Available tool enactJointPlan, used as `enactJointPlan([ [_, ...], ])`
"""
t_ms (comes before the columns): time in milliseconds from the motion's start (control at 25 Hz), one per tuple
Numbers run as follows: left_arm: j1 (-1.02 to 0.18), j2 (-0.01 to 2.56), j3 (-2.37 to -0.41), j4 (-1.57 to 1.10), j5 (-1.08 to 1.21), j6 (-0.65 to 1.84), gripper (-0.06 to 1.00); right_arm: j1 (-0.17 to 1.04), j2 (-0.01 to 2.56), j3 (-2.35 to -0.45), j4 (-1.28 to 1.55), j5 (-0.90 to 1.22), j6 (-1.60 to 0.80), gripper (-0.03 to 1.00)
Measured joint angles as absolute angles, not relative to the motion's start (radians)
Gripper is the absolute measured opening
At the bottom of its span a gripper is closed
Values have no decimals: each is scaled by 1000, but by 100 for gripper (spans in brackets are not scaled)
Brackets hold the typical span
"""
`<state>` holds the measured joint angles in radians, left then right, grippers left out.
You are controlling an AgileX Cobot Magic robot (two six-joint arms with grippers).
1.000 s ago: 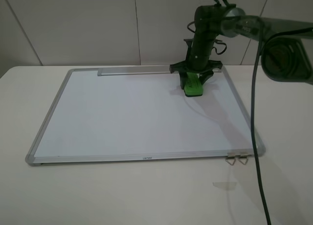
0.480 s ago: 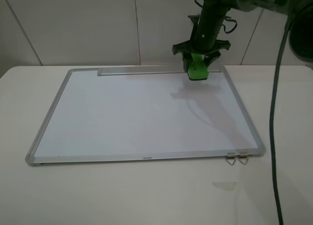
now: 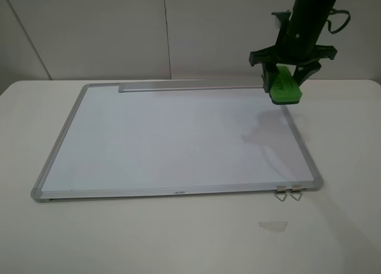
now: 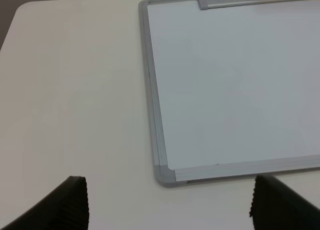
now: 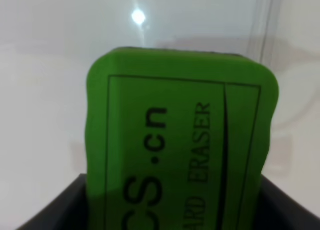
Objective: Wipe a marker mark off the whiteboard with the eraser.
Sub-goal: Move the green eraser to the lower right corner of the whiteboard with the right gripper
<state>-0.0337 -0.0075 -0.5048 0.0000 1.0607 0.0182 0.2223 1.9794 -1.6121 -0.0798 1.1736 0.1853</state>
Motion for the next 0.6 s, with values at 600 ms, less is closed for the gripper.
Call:
enactJointPlan([
  [600, -34, -8, -505, 0, 1061, 18, 68, 222, 1831, -1051, -69, 780, 291, 60],
])
